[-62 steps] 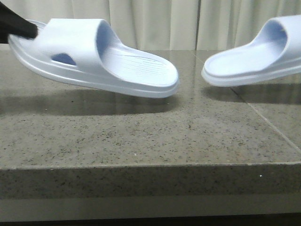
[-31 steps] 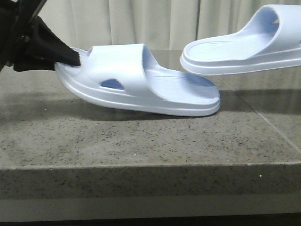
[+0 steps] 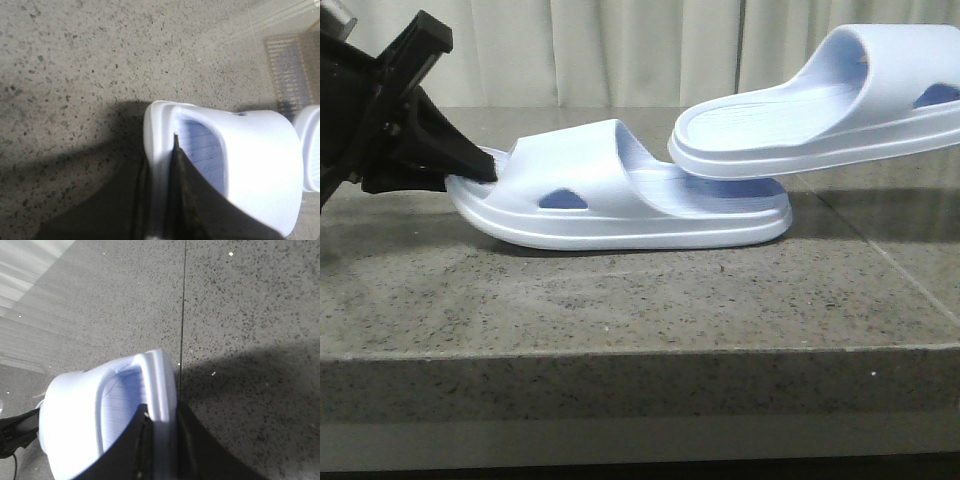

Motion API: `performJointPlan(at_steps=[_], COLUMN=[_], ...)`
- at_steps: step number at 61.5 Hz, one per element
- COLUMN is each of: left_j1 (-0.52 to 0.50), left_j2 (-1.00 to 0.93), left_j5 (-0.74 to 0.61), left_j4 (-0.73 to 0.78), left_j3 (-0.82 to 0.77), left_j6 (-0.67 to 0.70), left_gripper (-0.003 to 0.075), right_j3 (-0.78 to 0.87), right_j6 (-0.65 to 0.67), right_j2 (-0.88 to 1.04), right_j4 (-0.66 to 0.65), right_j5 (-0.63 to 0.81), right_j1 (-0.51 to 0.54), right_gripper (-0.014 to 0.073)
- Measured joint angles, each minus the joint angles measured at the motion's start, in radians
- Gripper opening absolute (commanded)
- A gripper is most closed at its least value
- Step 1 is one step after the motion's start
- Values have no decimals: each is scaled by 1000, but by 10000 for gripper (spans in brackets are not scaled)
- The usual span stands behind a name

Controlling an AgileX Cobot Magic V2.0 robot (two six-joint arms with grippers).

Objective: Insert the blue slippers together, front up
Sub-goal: 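Lower the left slipper to the table and stack the right-held slipper onto it, then open both grippers and withdraw them from the stacked slippers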

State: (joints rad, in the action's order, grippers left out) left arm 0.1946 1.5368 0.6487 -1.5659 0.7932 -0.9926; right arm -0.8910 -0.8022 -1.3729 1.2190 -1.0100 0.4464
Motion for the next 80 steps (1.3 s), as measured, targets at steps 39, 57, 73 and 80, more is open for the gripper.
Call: performJointPlan(at_steps=[39, 57, 73, 80], left_j1=[0, 0, 0, 0], left_j2=[5, 5, 5, 5], left_j5=[-65, -69, -45, -39], left_j4=[8, 8, -3, -3], left_j3=[-3, -5, -5, -5], left_j6=[0, 0, 0, 0], left_gripper=[-20, -20, -20, -20], right_j3=[99, 100, 106, 109], right_j6=[43, 46, 48, 48], right_j2=[2, 2, 32, 76], right_j4=[88, 91, 28, -37], right_j5=[595, 621, 498, 455], right_j1=[-623, -635, -583, -468], right_gripper=[-106, 59, 367, 364])
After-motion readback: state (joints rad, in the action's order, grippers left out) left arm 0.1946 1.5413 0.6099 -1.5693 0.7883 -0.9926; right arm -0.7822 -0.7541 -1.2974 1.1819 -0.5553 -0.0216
